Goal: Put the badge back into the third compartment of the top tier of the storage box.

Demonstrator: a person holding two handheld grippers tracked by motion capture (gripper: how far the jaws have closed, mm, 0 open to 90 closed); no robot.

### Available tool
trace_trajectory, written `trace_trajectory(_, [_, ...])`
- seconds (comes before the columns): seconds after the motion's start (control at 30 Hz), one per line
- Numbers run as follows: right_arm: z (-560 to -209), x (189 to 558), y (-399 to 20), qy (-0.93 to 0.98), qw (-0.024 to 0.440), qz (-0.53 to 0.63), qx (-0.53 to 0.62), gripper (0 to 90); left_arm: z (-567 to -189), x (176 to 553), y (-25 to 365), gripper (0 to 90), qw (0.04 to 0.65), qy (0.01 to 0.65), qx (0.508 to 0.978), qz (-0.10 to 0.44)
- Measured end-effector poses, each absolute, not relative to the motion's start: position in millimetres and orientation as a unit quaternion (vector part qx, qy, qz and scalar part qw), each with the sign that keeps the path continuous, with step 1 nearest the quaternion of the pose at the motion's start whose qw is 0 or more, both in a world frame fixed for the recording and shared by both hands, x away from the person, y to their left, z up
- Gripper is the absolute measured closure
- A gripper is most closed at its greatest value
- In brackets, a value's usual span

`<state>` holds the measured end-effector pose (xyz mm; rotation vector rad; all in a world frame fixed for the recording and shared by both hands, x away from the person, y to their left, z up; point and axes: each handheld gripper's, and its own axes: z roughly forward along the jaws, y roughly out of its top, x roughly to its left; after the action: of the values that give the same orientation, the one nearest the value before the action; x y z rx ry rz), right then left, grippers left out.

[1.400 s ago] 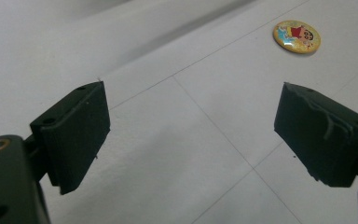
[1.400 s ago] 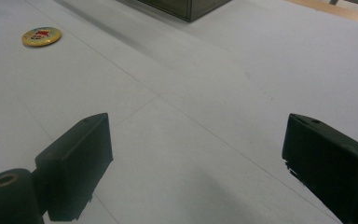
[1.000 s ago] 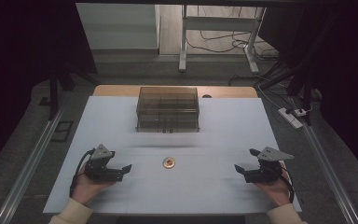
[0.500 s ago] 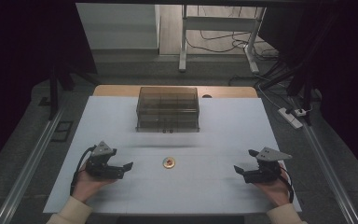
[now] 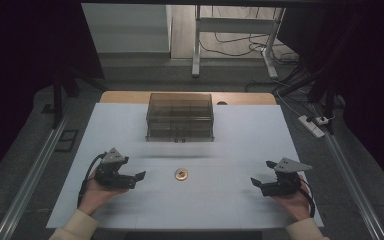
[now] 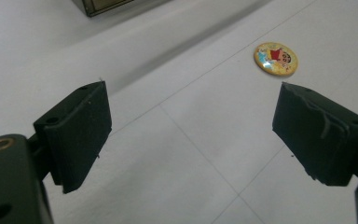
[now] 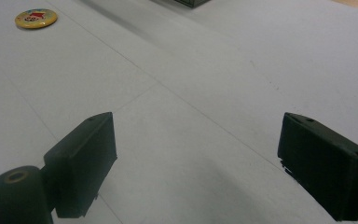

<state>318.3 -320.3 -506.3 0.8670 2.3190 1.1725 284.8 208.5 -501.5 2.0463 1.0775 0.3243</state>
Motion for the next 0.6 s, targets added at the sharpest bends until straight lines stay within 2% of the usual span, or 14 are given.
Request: trace_trajectory(0.6, [-507, 318, -319, 0.833, 0.199, 0.415, 0.307, 11.4, -488, 296, 182, 12.5, 0.394, 0.390, 0.825, 0.111])
